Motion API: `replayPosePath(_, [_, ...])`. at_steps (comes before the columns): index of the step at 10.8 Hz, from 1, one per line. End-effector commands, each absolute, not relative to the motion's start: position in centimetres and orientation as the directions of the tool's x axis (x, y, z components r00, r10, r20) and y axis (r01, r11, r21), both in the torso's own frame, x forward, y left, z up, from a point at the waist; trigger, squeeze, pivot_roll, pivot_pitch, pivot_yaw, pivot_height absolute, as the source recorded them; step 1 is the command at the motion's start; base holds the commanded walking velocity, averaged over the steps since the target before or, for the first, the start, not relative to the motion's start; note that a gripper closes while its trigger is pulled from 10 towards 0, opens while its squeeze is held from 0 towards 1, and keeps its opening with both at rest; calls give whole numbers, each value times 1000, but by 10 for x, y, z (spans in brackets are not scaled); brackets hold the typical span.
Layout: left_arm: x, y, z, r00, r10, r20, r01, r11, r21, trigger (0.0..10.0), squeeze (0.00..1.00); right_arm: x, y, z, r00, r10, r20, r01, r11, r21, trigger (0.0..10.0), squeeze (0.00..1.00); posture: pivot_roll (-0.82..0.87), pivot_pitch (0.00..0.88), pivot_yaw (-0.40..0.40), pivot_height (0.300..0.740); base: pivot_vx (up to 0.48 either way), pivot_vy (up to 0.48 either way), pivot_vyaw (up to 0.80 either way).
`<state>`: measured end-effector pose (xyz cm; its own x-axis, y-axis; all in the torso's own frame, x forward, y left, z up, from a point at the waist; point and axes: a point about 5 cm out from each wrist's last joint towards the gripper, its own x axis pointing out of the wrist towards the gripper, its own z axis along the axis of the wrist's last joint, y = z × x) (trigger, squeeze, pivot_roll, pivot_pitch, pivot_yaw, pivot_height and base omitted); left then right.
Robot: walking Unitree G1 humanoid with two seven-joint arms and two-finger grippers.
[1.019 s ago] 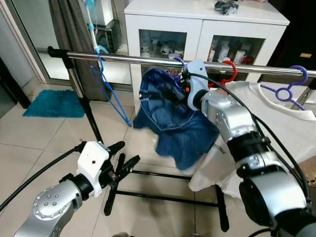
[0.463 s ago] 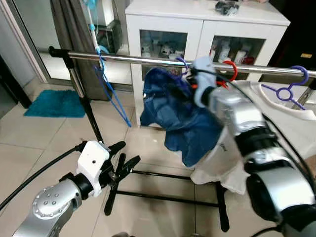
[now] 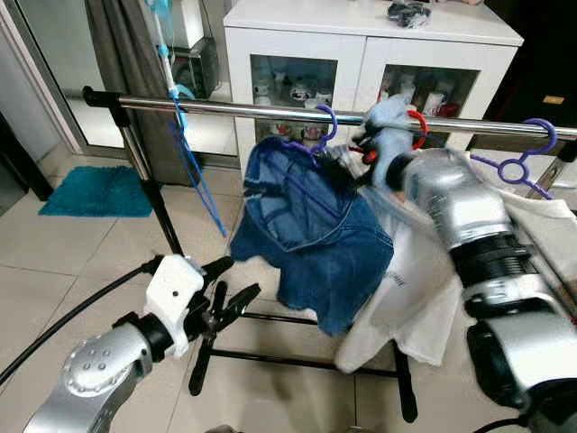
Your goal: Hang hanger
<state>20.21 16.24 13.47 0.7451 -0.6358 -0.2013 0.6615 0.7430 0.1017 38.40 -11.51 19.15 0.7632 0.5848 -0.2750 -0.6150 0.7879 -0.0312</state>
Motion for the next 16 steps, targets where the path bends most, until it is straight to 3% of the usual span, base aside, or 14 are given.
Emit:
replayPosePath(1, [203, 161, 134, 738, -645, -200, 670, 736, 99, 10000, 0, 387, -110, 194, 760, 583, -287, -616, 787, -34, 10000, 0, -55, 0, 8, 740, 0, 0, 0])
replayPosePath(3, [203, 160, 134, 735, -647, -200, 673, 733, 100, 10000, 0, 392, -101, 191, 756, 580, -303, -609, 793, 1, 10000, 0, -53, 0, 6, 740, 0, 0, 0])
replayPosePath(4, [203, 160, 135, 738, -645, -199, 670, 736, 100, 10000, 0, 395, -97, 190, 756, 576, -312, -605, 796, 5, 3922, 0, -45, 0, -3, 740, 0, 0, 0])
replayPosePath(5, [203, 160, 135, 741, -641, -199, 666, 739, 98, 10000, 0, 396, -95, 191, 757, 573, -313, -602, 798, 6, 1137, 0, -44, 0, -6, 740, 0, 0, 0])
replayPosePath(6, [203, 161, 135, 745, -636, -201, 662, 743, 99, 10000, 0, 398, -94, 192, 761, 569, -311, -597, 802, 7, 0, 0, -42, 0, -9, 740, 0, 0, 0])
replayPosePath(16, [205, 163, 136, 751, -629, -201, 655, 748, 111, 10000, 0, 407, -86, 194, 790, 539, -292, -567, 824, -13, 0, 0, -34, 0, -9, 740, 0, 0, 0])
